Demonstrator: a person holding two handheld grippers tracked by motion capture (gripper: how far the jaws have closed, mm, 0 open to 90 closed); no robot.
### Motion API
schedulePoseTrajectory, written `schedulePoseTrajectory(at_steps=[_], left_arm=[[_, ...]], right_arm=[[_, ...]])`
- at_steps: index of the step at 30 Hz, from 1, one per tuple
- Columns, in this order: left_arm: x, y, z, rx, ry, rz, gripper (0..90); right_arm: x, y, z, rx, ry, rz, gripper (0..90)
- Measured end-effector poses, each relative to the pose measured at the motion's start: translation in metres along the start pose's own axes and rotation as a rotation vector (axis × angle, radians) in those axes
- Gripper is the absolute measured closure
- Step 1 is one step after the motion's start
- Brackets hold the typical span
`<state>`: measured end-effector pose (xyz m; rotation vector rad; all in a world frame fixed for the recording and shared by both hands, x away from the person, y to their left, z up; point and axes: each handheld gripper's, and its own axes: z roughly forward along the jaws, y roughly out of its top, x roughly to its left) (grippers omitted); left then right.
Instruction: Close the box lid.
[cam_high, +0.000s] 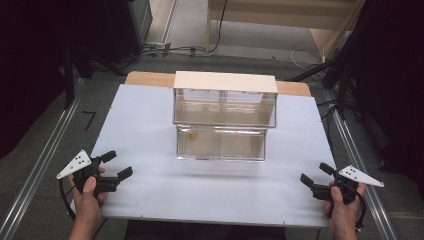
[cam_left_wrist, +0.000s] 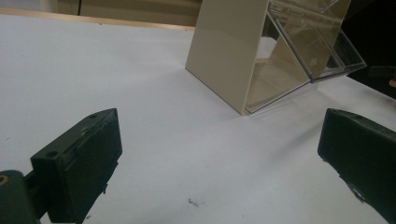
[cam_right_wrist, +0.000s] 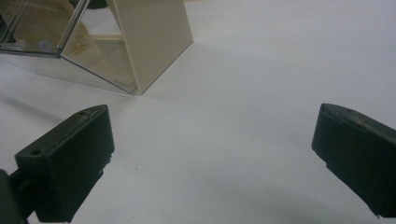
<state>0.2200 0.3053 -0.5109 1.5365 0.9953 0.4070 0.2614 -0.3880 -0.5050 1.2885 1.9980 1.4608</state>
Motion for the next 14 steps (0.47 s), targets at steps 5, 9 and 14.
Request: schedulePoseTrajectory(at_steps=[5, 9, 14], left_arm=[[-0.0020, -0.0012, 0.0028, 0.006, -0.001, 0.009, 0.0], [-0.0025, -0.0016, 0.0035, 0.014, -0.003, 0.014, 0.0], [-0.0032, -0.0018, 0.0054, 0.022, -0.003, 0.016, 0.0]], right_arm=[[0.0027, -0.0010, 0.0044, 0.005, -0.011, -0.020, 0.0], [0.0068, -0.0014, 0.0080, 0.028, -0.021, -0.049, 0.0], [0.0055, -0.0015, 0.0079, 0.026, -0.016, -0.041, 0.0]])
